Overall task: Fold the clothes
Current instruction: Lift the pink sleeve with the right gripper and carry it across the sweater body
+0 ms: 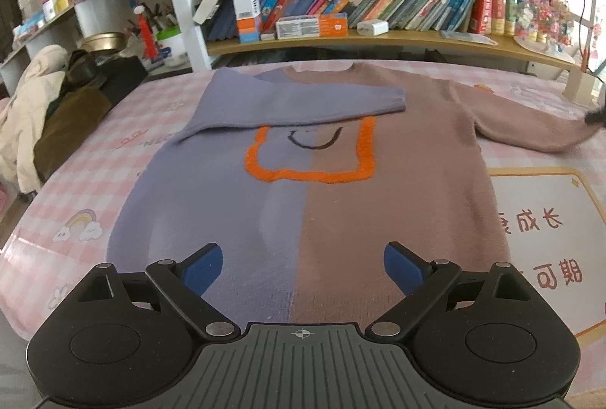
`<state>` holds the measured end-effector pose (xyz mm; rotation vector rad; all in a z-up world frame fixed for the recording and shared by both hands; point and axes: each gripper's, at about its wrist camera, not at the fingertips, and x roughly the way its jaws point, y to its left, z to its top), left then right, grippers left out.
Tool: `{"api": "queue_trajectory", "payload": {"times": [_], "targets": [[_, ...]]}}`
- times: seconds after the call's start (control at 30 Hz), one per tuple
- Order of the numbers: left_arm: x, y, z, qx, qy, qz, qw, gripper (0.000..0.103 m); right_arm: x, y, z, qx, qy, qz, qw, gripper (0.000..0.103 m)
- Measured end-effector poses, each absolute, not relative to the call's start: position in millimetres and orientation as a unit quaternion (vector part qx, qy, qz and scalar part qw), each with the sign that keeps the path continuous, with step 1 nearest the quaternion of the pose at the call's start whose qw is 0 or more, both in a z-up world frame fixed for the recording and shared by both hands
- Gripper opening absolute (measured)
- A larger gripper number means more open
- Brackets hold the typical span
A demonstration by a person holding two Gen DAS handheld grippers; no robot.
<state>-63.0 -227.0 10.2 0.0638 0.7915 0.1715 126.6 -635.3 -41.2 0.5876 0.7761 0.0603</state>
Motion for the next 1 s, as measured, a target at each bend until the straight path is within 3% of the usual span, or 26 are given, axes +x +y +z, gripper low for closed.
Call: {"api": "queue_trajectory", "payload": {"times": [0.37, 1.0], "targets": [[-64.2, -199.3, 8.9, 0.019, 0.375, 0.074, 0.924, 0.095, 135.8, -582.4, 9.5, 0.302, 0.330, 0.098, 0.889, 0.005], [-72.7, -93.2, 16.1, -0.012, 0.336, -0.013, 0.942, 0.095, 169.1, -392.0, 75.6, 0.239, 0.314, 0.163, 0.904, 0.005]]}}
